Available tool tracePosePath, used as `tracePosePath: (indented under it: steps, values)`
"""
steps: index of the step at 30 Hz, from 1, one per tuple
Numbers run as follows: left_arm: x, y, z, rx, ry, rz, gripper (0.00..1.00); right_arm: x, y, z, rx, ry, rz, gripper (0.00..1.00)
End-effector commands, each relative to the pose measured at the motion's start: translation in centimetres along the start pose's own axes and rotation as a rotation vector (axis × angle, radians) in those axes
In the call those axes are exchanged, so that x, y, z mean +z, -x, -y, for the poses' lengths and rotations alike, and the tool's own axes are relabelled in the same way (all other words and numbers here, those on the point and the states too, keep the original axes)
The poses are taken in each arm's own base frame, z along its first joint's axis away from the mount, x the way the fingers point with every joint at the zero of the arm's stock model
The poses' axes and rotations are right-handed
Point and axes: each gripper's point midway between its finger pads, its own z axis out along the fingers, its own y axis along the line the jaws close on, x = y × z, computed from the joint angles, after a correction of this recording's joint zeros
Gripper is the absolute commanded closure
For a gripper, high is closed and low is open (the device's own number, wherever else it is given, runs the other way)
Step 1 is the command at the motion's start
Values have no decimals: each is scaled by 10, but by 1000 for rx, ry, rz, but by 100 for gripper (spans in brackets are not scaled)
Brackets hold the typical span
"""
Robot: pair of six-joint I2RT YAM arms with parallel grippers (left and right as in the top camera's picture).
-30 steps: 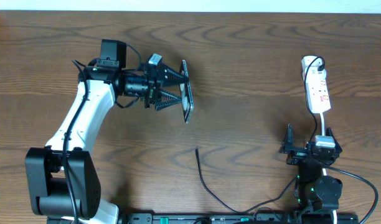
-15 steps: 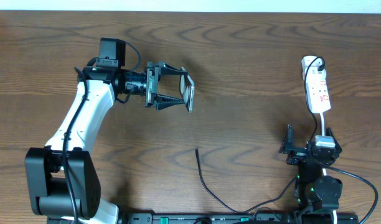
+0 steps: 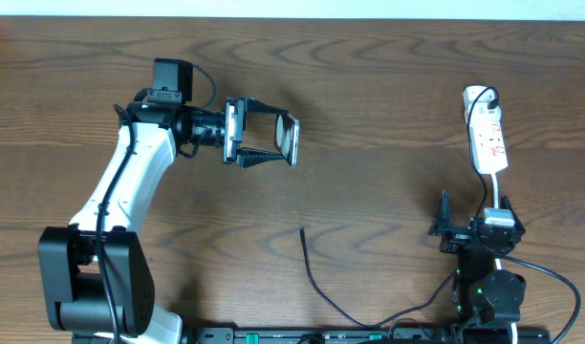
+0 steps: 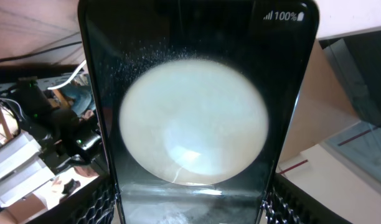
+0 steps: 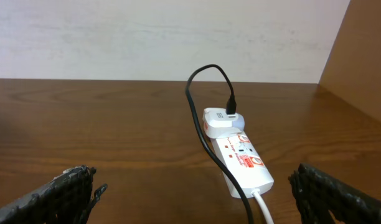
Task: Plug charger to phone and switch on socket
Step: 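Hold the phone raised in the left gripper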
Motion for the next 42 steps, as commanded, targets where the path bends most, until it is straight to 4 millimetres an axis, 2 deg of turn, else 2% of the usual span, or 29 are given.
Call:
tracePosePath:
  steps: [1,21,42]
  values:
    - [-4,-13,10,9,-17,-24,92,0,-1,2,-12,-8,-1,1]
    - [-4,-14,11,-15,-17,-28,92,0,-1,2,-12,-8,-1,1]
    - [-4,-15,14,97,-25,-33,93,0,-1,2,-12,-8,-1,1]
